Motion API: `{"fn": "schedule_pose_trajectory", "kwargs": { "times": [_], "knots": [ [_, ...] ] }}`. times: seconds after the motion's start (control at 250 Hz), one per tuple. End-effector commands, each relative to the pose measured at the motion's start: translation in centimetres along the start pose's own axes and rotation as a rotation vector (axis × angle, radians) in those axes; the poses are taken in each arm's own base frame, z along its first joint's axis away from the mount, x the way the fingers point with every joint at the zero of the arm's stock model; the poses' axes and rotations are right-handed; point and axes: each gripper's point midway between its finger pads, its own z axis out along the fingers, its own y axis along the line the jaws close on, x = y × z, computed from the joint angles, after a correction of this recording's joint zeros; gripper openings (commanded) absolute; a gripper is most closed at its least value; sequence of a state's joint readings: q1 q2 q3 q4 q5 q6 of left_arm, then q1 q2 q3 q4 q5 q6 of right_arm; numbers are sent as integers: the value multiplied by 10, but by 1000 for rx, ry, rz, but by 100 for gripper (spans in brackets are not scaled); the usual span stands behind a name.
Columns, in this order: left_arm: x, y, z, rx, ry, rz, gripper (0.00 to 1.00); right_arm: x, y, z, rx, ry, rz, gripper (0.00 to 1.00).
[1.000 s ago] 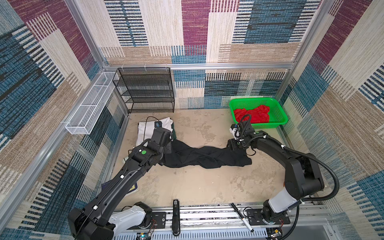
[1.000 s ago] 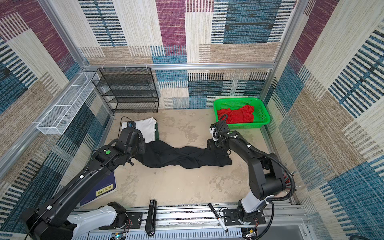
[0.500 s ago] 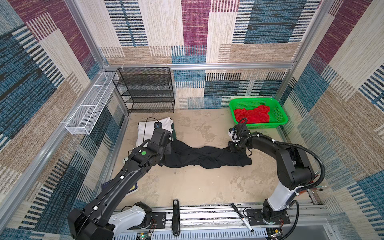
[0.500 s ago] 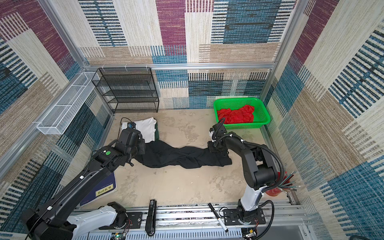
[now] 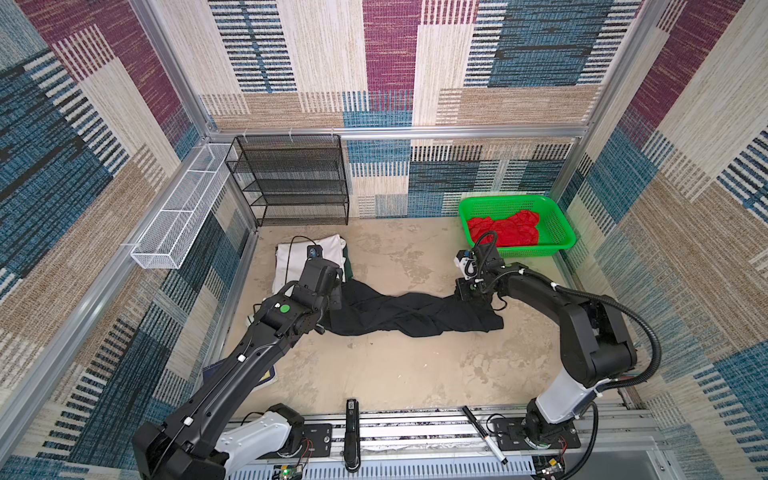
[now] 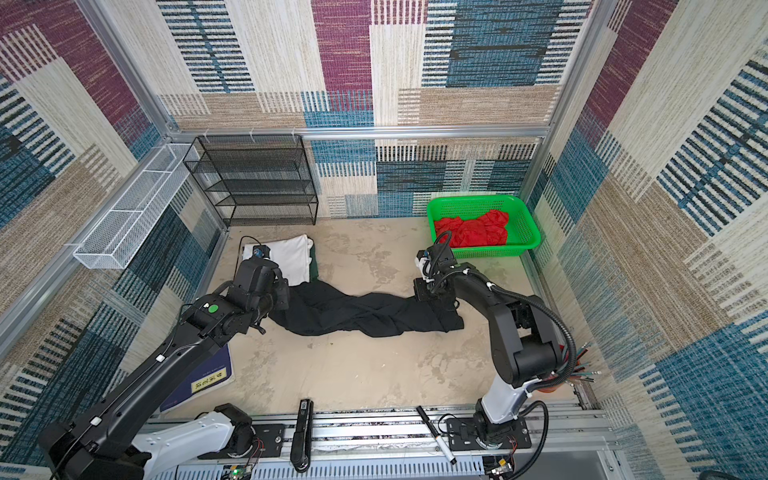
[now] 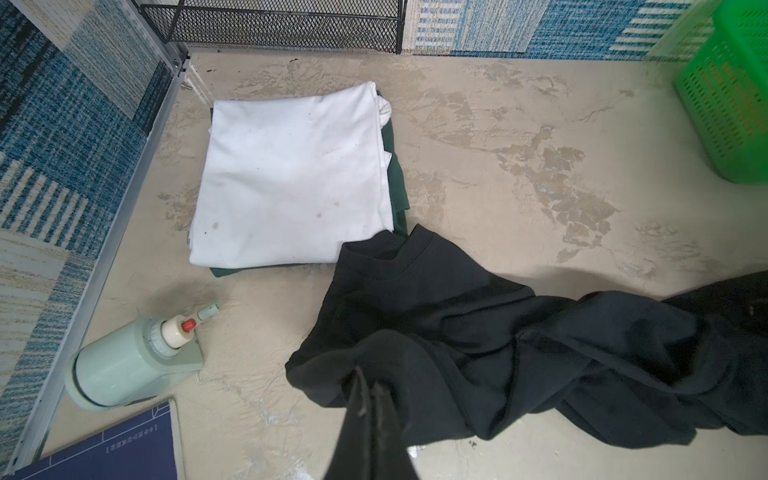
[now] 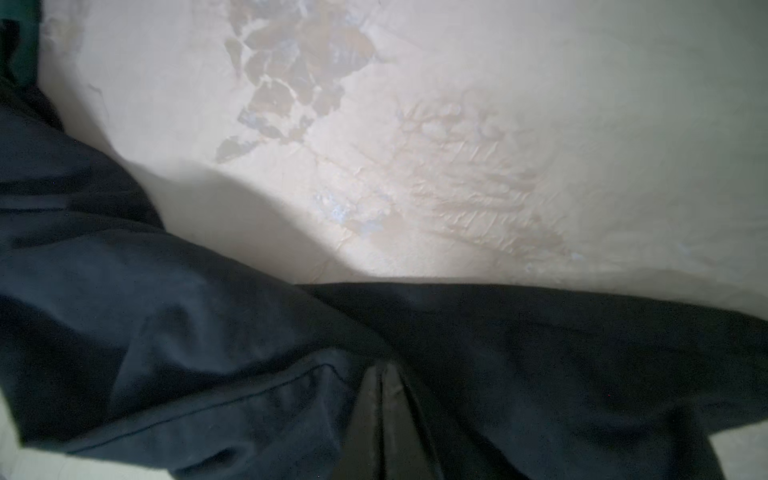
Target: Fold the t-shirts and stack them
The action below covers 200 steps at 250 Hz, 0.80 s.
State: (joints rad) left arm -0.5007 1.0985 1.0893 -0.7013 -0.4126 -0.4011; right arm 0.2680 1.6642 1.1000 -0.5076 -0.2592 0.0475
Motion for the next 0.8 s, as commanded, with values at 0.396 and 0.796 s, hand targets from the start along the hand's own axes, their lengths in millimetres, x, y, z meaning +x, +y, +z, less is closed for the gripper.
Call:
{"fn": "schedule_pose_trajectory", "kwargs": {
  "times": [0.396, 0.796],
  "knots": [
    [-55, 23, -47, -38, -159, -2, 0, -67, 29, -150, 34, -472, -25, 0],
    [-197, 21, -152, -8, -511, 59, 0, -143, 71, -380, 70, -1109, -77, 0]
  ]
}}
